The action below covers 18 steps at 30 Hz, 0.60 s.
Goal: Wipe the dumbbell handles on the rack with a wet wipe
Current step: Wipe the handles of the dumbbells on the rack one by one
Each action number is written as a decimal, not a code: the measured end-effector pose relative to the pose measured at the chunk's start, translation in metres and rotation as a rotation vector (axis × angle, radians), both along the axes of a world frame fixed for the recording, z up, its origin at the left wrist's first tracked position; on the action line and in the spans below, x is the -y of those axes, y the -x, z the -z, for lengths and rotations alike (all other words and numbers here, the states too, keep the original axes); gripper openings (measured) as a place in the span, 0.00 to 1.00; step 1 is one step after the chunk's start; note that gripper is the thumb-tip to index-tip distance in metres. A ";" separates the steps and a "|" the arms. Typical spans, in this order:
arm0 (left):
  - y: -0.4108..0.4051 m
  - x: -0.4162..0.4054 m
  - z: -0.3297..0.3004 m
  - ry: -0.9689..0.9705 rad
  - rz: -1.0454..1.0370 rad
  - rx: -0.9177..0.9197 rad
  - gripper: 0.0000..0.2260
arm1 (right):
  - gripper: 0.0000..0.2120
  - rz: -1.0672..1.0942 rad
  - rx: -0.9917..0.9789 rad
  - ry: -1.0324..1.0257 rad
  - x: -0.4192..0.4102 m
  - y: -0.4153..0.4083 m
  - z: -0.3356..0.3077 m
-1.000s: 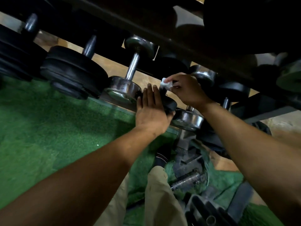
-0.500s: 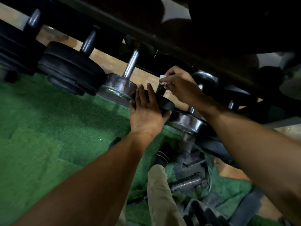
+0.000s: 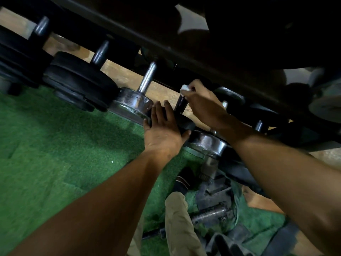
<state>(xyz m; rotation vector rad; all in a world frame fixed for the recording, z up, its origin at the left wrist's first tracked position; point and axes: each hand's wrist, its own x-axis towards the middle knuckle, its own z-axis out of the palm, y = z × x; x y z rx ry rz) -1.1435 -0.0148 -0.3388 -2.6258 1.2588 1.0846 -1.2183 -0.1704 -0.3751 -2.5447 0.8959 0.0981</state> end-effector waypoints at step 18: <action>0.000 0.009 -0.006 -0.127 0.038 -0.014 0.52 | 0.15 0.513 0.079 -0.181 -0.030 0.005 0.036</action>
